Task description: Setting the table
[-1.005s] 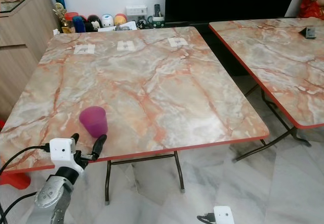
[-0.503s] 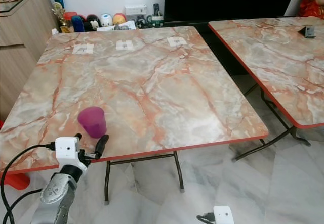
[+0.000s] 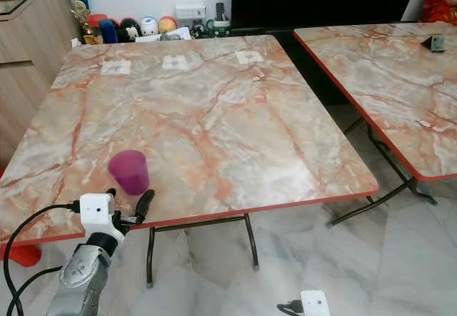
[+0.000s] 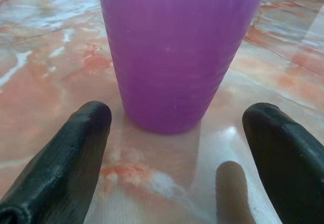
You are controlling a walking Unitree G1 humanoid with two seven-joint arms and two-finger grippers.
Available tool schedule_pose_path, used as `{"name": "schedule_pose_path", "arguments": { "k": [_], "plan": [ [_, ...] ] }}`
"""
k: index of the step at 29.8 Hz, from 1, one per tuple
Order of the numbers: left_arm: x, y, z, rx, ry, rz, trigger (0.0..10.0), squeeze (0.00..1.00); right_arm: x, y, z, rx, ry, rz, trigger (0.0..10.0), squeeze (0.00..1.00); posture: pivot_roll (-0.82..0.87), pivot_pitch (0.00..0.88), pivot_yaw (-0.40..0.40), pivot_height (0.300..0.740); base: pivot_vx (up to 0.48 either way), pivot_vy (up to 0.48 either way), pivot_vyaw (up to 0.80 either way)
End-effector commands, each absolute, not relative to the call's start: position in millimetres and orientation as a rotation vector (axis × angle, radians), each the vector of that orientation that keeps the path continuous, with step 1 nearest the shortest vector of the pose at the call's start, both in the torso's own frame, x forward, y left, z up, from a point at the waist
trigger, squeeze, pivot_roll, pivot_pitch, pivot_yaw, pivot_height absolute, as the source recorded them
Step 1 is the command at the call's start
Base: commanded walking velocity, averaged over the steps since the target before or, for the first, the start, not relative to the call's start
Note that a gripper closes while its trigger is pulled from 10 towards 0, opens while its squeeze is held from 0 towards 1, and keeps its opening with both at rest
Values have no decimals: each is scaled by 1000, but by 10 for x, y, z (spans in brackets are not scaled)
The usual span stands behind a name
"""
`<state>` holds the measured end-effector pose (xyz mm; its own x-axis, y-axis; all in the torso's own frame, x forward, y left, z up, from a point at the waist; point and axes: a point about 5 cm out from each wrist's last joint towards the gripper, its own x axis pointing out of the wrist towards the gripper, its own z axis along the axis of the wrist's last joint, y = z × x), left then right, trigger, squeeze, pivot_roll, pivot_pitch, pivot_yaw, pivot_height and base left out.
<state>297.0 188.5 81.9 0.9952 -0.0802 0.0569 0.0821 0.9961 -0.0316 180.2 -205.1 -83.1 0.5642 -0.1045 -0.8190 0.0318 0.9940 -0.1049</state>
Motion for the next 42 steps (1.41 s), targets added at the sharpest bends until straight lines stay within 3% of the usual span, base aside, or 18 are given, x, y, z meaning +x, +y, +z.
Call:
{"name": "schedule_pose_path", "arguments": {
  "k": [1, 27, 42],
  "plan": [
    [2976, 1879, 822, -21, -61, -84, 10000, 0, 1763, -2064, -847, -92, 981, -78, 10000, 0, 29, 112, -38, 740, 0, 0, 0],
    [2984, 1880, 829, -14, -67, -86, 10000, 0, 1765, -2065, -846, -94, 981, -77, 10000, 0, 29, 113, -39, 740, 0, 0, 0],
    [2985, 1875, 836, -17, -72, -84, 10000, 0, 1767, -2066, -845, -93, 980, -76, 10000, 0, 30, 114, -41, 740, 256, 0, 0]
  ]
}}
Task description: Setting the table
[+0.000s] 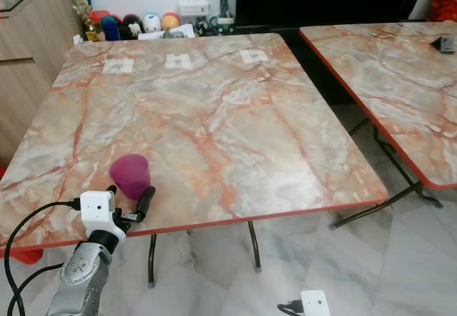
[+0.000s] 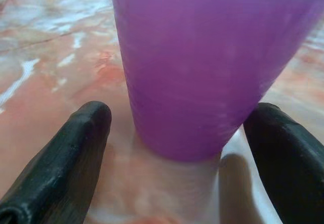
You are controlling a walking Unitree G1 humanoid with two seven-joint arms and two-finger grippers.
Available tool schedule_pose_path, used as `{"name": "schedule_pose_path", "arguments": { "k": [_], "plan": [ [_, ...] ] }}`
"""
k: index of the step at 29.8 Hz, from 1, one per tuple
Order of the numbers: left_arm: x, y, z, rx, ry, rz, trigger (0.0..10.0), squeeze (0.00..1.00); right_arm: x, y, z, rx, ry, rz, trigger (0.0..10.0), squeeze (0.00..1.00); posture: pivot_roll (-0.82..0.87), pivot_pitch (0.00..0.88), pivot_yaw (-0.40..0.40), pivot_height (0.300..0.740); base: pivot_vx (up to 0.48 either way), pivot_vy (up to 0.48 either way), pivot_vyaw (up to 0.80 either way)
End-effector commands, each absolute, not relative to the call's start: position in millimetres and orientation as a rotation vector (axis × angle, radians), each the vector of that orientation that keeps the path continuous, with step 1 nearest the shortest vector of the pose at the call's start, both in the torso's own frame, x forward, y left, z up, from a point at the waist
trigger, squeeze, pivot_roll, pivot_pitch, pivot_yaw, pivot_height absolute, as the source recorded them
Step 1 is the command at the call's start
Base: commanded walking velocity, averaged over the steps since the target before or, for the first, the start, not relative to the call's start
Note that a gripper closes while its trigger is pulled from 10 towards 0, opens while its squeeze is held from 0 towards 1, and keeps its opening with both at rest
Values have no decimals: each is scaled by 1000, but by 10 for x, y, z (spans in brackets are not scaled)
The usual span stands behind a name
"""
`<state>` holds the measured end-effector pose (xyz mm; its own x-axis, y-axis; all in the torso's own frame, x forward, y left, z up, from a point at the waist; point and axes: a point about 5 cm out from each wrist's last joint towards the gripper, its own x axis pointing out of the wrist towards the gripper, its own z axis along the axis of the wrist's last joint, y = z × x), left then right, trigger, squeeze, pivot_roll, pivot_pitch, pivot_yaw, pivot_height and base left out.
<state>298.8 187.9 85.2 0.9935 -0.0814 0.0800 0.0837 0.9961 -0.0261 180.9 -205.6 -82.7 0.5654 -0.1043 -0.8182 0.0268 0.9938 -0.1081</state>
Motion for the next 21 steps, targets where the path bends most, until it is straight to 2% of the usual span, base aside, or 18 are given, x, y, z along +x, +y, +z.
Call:
{"name": "schedule_pose_path", "arguments": {
  "k": [1, 21],
  "plan": [
    [2985, 1877, 838, -18, -74, -83, 10000, 0, 1766, -2066, -845, -93, 980, -76, 10000, 0, 30, 114, -41, 740, 274, 0, 0],
    [2981, 1858, 821, -4, -69, -93, 10000, 0, 1765, -2063, -846, -96, 981, -72, 10000, 0, 30, 117, -39, 740, 12, 0, 0]
  ]
}}
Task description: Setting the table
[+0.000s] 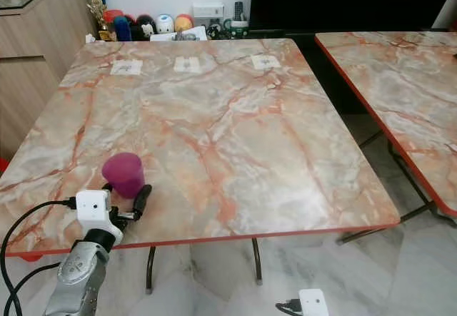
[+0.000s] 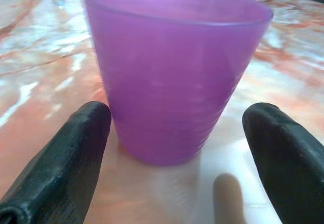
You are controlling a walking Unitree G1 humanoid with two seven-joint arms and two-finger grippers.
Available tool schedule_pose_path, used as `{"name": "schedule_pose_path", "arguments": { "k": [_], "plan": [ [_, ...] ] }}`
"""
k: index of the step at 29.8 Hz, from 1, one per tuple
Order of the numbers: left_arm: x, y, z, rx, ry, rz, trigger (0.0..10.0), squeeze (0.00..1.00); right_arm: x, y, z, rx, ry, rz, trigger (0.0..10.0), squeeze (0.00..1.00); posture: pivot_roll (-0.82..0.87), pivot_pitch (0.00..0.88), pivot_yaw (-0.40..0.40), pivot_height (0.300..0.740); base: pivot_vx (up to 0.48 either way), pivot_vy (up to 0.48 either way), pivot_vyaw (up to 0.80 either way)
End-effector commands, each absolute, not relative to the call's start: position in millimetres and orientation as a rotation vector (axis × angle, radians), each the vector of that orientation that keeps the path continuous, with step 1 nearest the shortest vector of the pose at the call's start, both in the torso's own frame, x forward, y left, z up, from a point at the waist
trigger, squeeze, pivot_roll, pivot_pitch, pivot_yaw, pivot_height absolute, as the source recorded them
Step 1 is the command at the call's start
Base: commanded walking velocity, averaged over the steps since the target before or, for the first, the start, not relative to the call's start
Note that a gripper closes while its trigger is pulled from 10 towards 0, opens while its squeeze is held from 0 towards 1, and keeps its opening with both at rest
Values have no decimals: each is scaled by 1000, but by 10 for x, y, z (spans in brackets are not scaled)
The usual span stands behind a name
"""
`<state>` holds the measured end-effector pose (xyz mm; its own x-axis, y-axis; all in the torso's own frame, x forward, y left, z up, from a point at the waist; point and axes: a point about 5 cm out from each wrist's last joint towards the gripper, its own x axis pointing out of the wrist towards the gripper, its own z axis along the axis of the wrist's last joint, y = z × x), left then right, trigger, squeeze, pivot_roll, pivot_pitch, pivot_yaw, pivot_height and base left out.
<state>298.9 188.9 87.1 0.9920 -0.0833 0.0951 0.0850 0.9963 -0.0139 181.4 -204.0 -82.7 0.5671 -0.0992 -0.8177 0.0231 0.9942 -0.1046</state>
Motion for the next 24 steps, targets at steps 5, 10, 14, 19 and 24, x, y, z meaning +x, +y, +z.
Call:
{"name": "schedule_pose_path", "arguments": {
  "k": [5, 10, 14, 19, 24],
  "plan": [
    [2992, 1831, 804, 2, -63, -97, 10000, 0, 1768, -2060, -846, -96, 980, -71, 10000, 0, 29, 116, -40, 740, 0, 0, 0],
    [3021, 1793, 792, 5, -55, -99, 10000, 0, 1768, -2059, -846, -97, 981, -71, 10000, 0, 27, 116, -40, 740, 0, 0, 0],
    [3062, 1766, 784, 13, -45, -96, 10000, 0, 1767, -2060, -846, -98, 981, -70, 10000, 0, 25, 117, -41, 740, 0, 0, 0],
    [3119, 1745, 806, 20, -47, -89, 10000, 0, 1766, -2061, -847, -99, 983, -71, 10000, 0, 23, 118, -41, 740, 0, 0, 0],
    [3173, 1746, 852, 30, -62, -68, 10000, 0, 1765, -2062, -847, -98, 983, -73, 10000, 0, 21, 118, -40, 740, 0, 0, 0]
  ]
}}
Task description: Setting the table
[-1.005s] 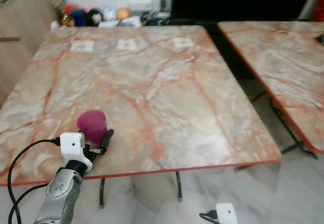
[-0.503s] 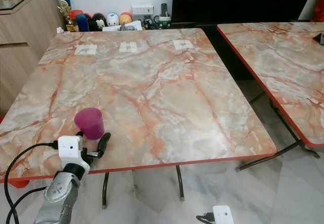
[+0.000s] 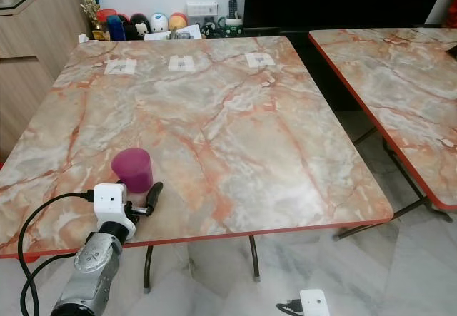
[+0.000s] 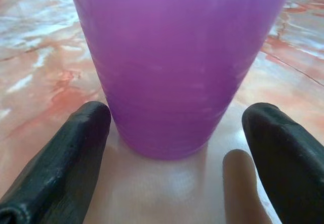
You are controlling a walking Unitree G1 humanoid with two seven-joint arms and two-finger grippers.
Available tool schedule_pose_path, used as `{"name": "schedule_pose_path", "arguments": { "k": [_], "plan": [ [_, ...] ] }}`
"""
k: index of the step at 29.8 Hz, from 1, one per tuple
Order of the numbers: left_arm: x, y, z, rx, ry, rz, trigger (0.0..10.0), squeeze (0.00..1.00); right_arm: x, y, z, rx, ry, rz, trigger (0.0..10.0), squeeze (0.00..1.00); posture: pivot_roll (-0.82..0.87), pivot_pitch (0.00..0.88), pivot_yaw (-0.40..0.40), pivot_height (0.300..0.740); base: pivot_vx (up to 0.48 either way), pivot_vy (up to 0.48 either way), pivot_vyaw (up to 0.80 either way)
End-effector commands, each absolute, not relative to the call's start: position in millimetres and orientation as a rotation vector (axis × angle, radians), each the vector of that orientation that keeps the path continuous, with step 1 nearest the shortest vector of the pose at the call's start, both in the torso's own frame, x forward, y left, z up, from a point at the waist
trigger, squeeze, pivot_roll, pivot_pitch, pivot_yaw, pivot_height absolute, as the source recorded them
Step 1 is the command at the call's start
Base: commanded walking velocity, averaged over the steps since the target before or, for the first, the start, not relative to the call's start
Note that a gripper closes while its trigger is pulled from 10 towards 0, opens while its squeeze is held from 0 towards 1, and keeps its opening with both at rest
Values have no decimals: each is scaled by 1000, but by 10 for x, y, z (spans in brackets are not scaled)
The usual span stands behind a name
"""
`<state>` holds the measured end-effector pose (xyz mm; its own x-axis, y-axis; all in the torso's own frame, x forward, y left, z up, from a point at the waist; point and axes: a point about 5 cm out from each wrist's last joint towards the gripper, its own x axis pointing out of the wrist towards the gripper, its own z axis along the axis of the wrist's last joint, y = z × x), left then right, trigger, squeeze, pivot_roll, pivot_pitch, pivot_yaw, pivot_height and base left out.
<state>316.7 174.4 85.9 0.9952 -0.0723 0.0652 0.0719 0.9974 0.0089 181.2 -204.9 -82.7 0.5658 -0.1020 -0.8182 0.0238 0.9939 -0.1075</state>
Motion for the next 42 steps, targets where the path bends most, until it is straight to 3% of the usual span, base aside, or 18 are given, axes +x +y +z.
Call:
{"name": "schedule_pose_path", "arguments": {
  "k": [1, 20, 21, 22, 23, 26, 28, 30, 32, 42],
  "plan": [
    [3178, 1751, 855, 30, -65, -64, 10000, 0, 1765, -2061, -847, -98, 983, -72, 10000, 0, 21, 118, -40, 740, 0, 0, 0],
    [3286, 1656, 871, 18, -60, -48, 10000, 0, 1766, -2063, -847, -101, 984, -72, 10000, 0, 17, 119, -41, 740, 0, 0, 0],
    [3289, 1657, 870, 20, -58, -45, 9451, 0, 1766, -2064, -847, -101, 984, -72, 10000, 0, 15, 118, -41, 740, 0, 0, 0],
    [3293, 1658, 868, 19, -55, -42, 4588, 0, 1765, -2064, -847, -101, 984, -72, 10000, 0, 15, 118, -41, 740, 0, 0, 0],
    [3300, 1657, 865, 19, -54, -39, 2157, 0, 1765, -2065, -847, -101, 984, -72, 10000, 0, 13, 119, -41, 740, 0, 0, 0],
    [3307, 1655, 865, 20, -53, -37, 2392, 0, 1764, -2066, -847, -103, 985, -72, 10000, 0, 13, 119, -42, 740, 0, 0, 0],
    [3313, 1653, 865, 21, -53, -34, 1451, 0, 1764, -2067, -847, -104, 985, -72, 10000, 0, 13, 119, -43, 740, 0, 0, 0],
    [3315, 1654, 866, 20, -54, -33, 1451, 0, 1764, -2068, -847, -104, 985, -72, 10000, 0, 13, 119, -43, 740, 0, 0, 0],
    [3321, 1653, 865, 17, -55, -28, 0, 0, 1764, -2068, -847, -106, 986, -72, 10000, 0, 13, 119, -43, 740, 0, 0, 0],
    [3328, 1648, 859, 15, -59, -22, 0, 0, 1764, -2069, -847, -108, 986, -71, 10000, 0, 12, 119, -45, 740, 0, 0, 0]
  ]
}}
